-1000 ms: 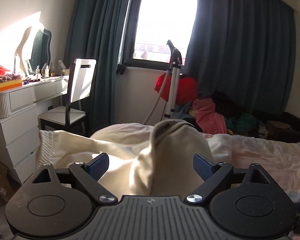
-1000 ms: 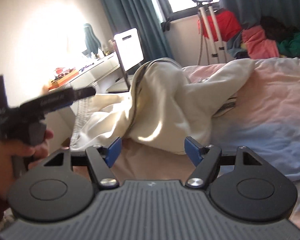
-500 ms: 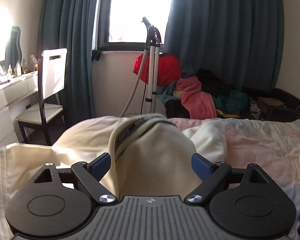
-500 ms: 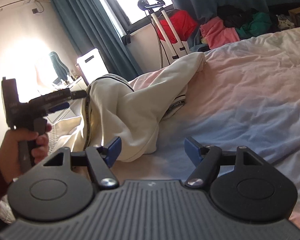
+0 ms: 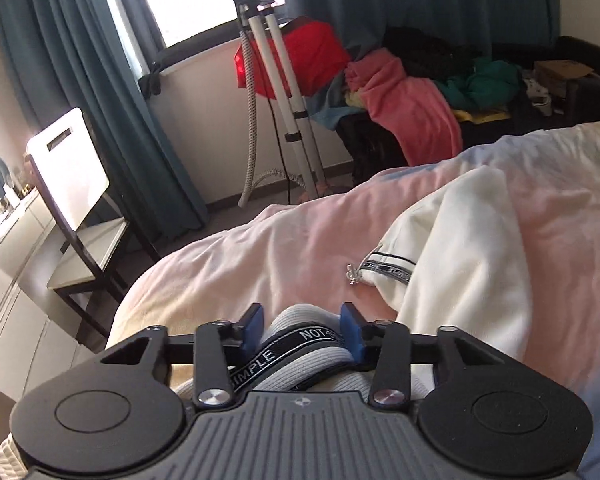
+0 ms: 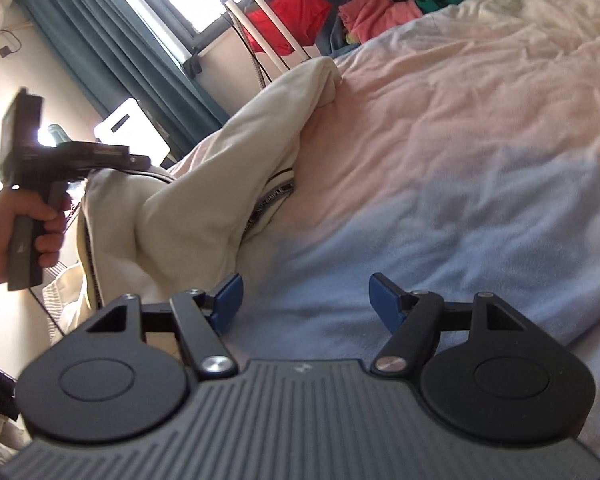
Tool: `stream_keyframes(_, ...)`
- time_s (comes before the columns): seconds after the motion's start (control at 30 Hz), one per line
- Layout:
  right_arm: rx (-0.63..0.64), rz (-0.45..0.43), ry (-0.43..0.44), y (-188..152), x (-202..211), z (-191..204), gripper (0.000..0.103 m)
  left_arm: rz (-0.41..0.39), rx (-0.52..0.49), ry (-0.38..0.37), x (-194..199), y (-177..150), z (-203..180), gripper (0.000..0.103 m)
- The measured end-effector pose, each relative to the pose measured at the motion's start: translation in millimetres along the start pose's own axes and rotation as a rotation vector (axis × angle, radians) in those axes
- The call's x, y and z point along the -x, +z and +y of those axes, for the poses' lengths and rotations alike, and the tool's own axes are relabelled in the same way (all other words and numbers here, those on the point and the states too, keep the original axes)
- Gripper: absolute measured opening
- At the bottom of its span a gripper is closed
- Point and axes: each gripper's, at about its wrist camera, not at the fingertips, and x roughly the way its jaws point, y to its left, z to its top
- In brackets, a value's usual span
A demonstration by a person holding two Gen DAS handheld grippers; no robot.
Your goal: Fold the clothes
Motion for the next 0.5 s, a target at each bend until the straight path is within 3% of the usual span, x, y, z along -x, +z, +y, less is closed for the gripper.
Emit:
stream_keyframes(0.1, -0.007, -0.003, 0.005, -1.0, 2.7, 0.0, 0.073, -0.073, -0.007, -0.005, 43.0, -17.6, -14.2, 0.016)
stream_keyframes(0.3, 0.016, -0.05, -0.008, -4.9, 27.4, 10.5, 0.073, -0.24, -0.077, -0.06, 152.4, -90.9, -57.7, 0.013)
stream_keyframes(0.4, 0.026, -0.062, -0.003, -10.7, 41.9, 16.9, 0.073, -0.195, -0.029, -0.156, 177.0, -143.9, -77.1, 0.013)
stream_keyframes(0.5, 0.055, -0.056, 0.011, -19.9, 53.5, 24.1, 0.073, -0.115, -0.004, -0.213, 174.0, -193.4, -100.6, 0.011)
